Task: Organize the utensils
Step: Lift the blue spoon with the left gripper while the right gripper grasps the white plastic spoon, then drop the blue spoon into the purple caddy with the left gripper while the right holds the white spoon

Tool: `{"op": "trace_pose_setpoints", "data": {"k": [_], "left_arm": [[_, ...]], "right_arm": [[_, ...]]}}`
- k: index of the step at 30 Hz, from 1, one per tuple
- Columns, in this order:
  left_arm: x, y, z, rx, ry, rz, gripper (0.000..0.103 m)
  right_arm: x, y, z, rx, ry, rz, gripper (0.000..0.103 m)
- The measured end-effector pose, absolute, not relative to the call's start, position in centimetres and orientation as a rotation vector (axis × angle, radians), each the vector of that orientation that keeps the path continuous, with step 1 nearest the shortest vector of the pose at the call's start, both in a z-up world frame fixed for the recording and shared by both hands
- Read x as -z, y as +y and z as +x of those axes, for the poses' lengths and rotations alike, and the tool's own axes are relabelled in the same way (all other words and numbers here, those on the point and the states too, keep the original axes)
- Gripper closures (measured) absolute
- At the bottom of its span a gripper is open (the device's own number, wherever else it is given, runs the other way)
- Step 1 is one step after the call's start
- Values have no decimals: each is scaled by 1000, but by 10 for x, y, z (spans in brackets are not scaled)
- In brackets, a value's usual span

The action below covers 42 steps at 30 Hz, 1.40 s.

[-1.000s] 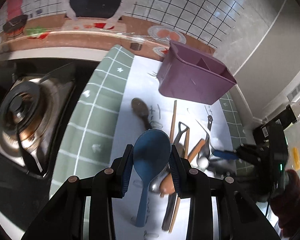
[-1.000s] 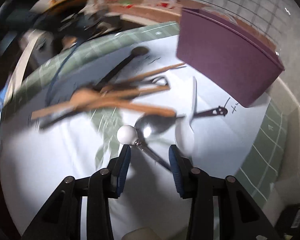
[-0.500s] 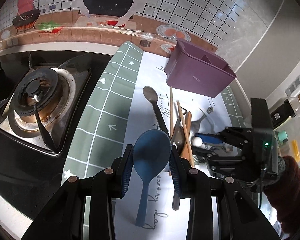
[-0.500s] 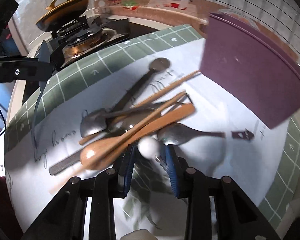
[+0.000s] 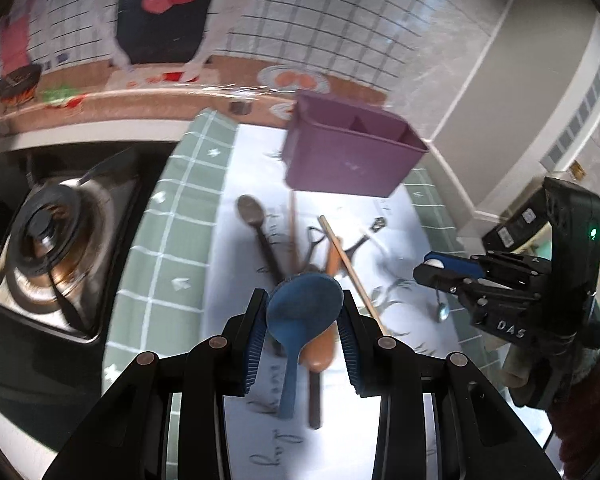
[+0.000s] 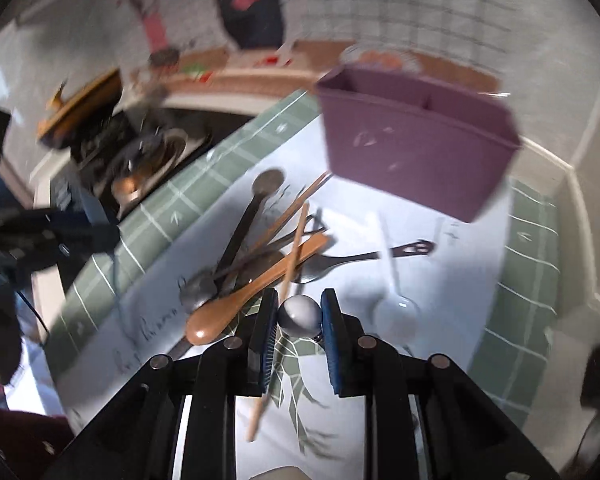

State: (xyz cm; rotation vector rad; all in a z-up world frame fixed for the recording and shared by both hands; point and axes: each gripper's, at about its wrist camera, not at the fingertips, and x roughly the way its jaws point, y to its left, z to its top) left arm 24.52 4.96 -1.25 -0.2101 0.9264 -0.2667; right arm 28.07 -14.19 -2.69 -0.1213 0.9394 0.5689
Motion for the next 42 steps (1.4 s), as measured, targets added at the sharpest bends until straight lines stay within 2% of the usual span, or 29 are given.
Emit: {"op": "trace_pose_setpoints", "data": {"k": [9,13,18,22,25,29,40,42], "left_arm": [[-12,28,265,353,891,-225,67],[-55,22,290,398,828,-223,68],[-143,19,331,438,671,-208,68],[-173,11,370,425,553,-201,67],[-162,4,406,396,533,-217,67],[-129,-3,448,395,579,-240,67],[-26,-20,503,384,759,-180,67],[-14,-21,509,420,801,-194,62]], "right_arm": [[-1,-192,282,-497,922,187,82],[-26,-205,286,-510,868,243,82],[-107,-212,299,-498,675,219,82],[-168,-216,318,-495,537,192,82],[-180,-217,343,-498,505,189,82],[-162,-222,377,-498,531,219,82],[-56,-227,456,-486,718,289,82],[-40,-226,463,-462,771,285,80]]}}
